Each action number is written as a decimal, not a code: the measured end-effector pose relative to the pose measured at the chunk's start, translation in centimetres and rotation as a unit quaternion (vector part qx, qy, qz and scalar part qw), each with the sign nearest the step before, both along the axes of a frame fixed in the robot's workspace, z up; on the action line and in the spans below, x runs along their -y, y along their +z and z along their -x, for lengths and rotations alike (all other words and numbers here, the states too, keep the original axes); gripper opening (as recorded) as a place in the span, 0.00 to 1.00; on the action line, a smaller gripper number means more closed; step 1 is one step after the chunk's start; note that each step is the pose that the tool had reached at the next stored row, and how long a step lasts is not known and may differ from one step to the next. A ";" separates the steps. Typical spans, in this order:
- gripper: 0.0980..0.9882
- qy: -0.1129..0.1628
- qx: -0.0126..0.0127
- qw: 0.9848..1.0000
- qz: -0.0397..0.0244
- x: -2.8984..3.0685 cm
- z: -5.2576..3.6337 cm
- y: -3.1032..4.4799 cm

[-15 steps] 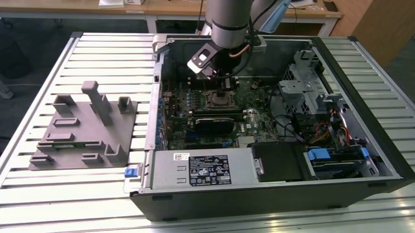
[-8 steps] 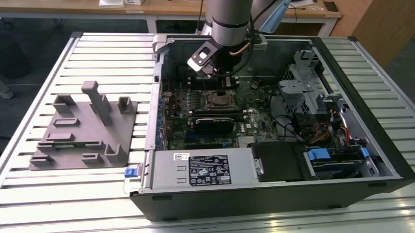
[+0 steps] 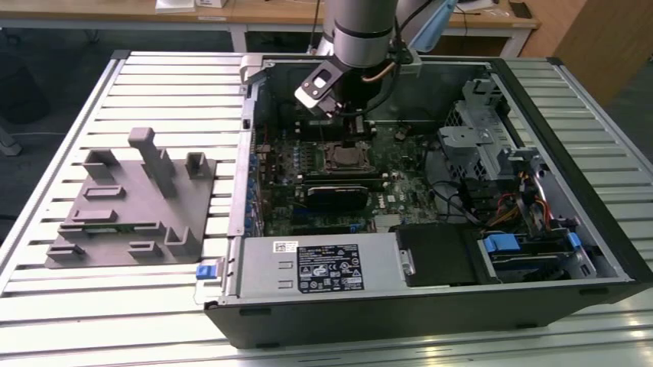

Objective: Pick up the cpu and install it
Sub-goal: 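Install the first cpu locking lever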

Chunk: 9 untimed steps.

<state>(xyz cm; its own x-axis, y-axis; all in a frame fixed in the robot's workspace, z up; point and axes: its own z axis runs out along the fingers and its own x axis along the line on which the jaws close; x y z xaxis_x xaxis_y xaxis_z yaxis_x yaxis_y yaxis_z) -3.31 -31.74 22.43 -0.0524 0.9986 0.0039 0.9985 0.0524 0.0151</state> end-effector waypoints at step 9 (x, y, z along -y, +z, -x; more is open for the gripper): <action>0.01 0.000 0.000 1.000 0.000 0.00 0.00 2.14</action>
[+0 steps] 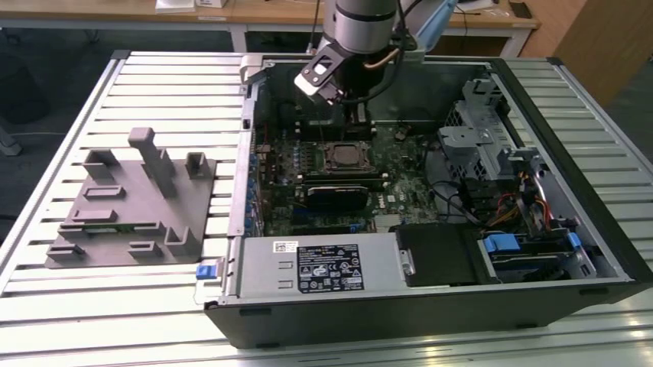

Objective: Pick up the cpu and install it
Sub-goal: 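Install the first cpu locking lever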

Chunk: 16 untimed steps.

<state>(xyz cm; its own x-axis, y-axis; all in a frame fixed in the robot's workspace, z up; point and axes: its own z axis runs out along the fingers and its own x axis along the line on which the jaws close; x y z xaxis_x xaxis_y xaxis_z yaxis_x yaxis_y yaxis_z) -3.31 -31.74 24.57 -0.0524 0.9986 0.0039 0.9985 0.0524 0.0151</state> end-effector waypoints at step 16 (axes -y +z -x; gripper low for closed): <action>0.01 0.000 0.000 1.000 0.000 0.00 0.00 5.10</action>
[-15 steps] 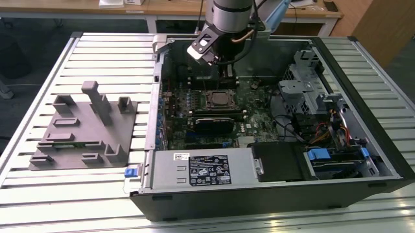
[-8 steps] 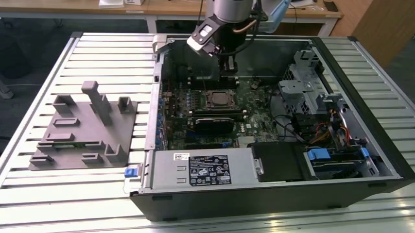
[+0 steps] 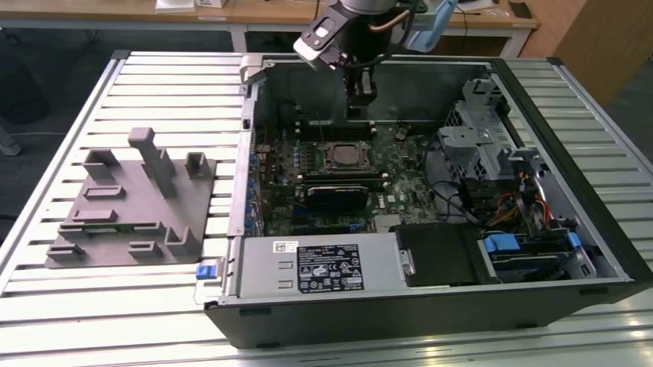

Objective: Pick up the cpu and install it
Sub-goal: 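Install the first cpu locking lever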

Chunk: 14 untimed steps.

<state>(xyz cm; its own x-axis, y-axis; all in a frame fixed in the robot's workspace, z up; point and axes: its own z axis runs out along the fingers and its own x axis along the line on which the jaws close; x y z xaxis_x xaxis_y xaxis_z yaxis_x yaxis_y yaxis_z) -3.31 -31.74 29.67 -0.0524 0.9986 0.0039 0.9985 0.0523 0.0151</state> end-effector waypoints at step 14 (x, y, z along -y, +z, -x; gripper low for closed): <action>0.01 0.094 0.000 0.996 0.000 0.00 0.01 0.31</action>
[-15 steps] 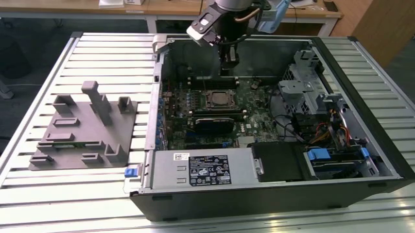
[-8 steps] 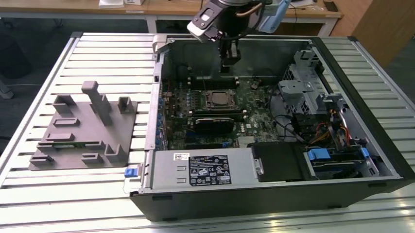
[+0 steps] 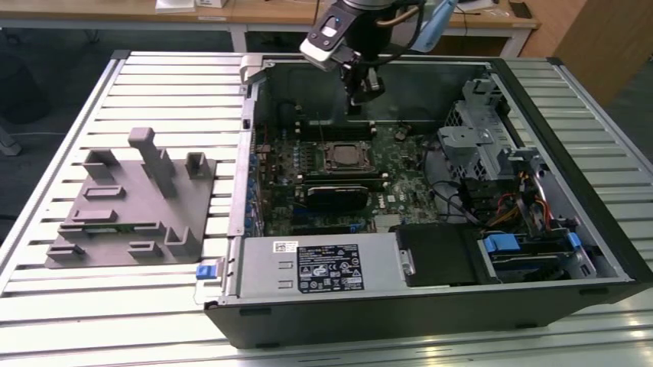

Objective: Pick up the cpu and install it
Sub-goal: 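Install the first cpu locking lever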

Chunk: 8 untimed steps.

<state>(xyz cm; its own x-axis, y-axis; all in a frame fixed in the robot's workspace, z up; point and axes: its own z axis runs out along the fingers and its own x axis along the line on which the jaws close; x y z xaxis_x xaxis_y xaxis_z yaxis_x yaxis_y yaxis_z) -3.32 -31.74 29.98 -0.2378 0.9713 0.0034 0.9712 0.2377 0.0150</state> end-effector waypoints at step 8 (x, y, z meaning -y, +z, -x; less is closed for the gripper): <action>0.01 0.039 0.000 0.999 0.002 0.00 0.05 -0.02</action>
<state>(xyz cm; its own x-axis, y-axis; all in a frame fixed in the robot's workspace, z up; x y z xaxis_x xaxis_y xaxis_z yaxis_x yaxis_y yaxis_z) -3.37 -31.74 29.96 -0.3121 0.9501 0.0001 0.9500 0.3120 0.0140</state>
